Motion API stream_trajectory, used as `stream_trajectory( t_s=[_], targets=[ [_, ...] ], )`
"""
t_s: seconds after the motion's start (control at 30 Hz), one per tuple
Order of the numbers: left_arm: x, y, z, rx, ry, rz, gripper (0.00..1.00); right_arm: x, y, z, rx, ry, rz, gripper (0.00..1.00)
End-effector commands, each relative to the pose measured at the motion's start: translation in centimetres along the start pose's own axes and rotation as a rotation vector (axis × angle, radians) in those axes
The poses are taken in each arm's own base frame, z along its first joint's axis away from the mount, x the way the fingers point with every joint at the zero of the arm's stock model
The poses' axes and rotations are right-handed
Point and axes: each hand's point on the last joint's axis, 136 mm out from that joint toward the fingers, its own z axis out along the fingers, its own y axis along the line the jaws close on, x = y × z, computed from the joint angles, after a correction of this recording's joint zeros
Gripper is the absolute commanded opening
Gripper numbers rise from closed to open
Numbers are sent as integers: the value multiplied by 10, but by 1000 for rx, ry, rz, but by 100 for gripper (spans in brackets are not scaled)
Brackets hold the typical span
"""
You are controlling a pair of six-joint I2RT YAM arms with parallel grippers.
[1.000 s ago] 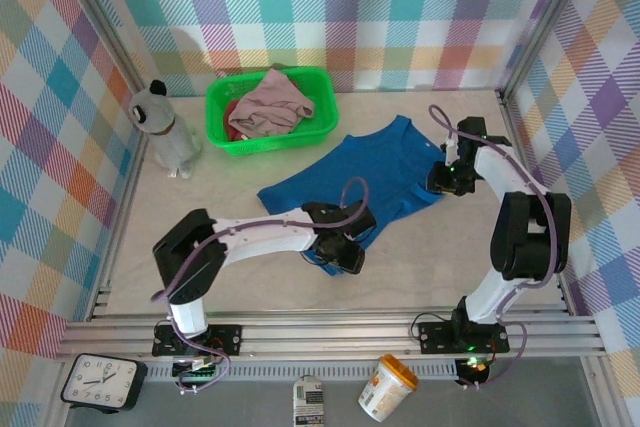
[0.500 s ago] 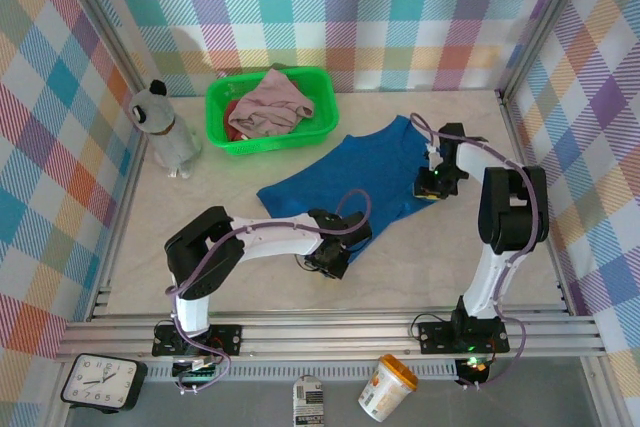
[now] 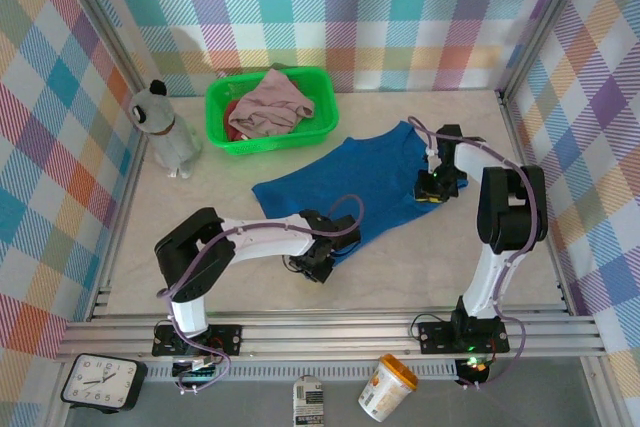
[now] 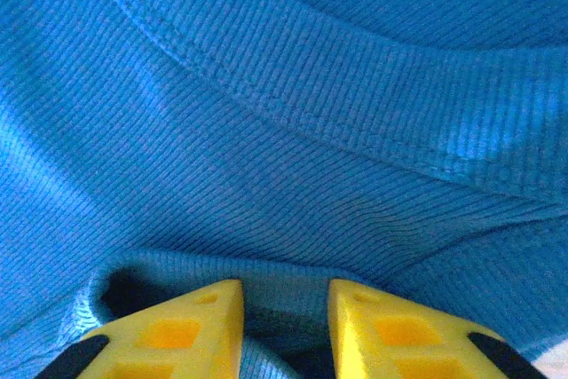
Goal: Fold and stack the tank tops
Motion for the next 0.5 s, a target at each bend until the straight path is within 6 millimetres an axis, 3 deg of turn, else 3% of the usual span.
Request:
stream_trajectory(
  t_s=[0.0, 0.2, 0.37, 0.47],
  targets=[
    [14, 9, -13, 6, 33, 28, 23, 1, 1, -30, -7, -59, 6, 38],
    [8, 19, -33, 39, 4, 6, 36, -2, -52, -62, 53, -174, 192, 41],
    [-5, 16, -47, 112, -48, -20, 46, -5, -78, -58, 45, -181, 279, 43],
    [-18, 8, -54, 163, -92, -28, 50, -15, -77, -51, -10, -190, 285, 42]
  ],
)
